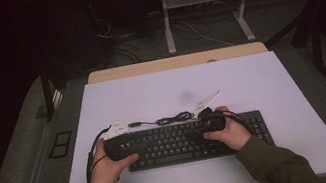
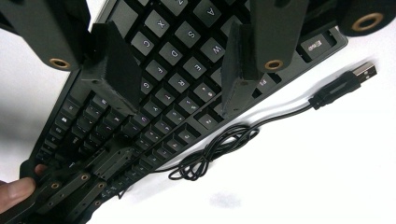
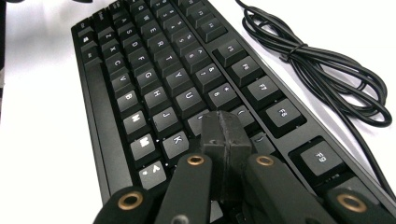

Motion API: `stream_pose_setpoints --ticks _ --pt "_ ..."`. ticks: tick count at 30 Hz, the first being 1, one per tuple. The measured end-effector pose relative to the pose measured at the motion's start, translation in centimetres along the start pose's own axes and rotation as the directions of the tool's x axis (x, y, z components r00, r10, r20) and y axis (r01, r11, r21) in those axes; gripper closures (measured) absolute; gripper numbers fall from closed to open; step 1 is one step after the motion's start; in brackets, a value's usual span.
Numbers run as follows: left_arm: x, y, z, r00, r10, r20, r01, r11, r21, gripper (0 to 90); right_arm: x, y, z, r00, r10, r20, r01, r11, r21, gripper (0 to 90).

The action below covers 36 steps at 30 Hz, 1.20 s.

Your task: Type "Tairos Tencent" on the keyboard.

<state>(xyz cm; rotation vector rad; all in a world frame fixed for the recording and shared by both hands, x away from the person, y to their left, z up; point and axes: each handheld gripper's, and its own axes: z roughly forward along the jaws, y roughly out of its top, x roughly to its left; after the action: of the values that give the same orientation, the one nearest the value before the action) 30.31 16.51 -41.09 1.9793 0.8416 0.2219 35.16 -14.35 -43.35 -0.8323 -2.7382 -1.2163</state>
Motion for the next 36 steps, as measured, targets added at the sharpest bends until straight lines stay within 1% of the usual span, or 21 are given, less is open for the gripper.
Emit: stream_pose_setpoints --ticks 7,11,13,21,28,30,36 --pt "0.0 0.0 0.0 1.0 0.001 0.0 -0.001 1.0 0.0 47.0 0.0 -0.1 0.1 1.0 0.004 0.0 -0.004 1.0 -0.001 89.7" --pt "0.0 0.0 0.0 1.0 0.003 -0.001 -0.003 1.0 -0.001 47.0 0.1 0.0 0.0 1.0 -0.003 0.001 0.003 1.0 -0.002 89.6" --pt "0.0 0.0 0.0 1.0 0.003 -0.001 -0.003 1.0 -0.001 47.1 0.1 0.1 -0.2 1.0 0.004 -0.001 -0.004 1.0 -0.01 89.6" --pt "0.0 0.0 0.0 1.0 0.006 0.0 -0.006 1.0 0.002 47.2 0.2 0.4 -0.7 1.0 -0.005 -0.001 0.005 0.999 -0.044 89.0" --pt "0.0 0.0 0.0 1.0 0.009 0.0 -0.009 1.0 0.003 47.3 0.1 0.5 -1.2 0.9999 0.012 -0.004 -0.013 0.996 -0.089 79.2" --pt "0.0 -0.1 0.0 0.9999 0.011 0.002 -0.011 0.9999 0.006 47.5 0.1 0.4 -1.3 0.9999 0.011 -0.003 -0.011 0.995 -0.103 76.2" --pt "0.0 -0.2 0.0 1.0 0.007 0.002 -0.007 0.9999 0.013 50.0 -0.1 0.4 -1.4 0.9998 0.021 0.002 -0.02 0.99 -0.138 62.9"
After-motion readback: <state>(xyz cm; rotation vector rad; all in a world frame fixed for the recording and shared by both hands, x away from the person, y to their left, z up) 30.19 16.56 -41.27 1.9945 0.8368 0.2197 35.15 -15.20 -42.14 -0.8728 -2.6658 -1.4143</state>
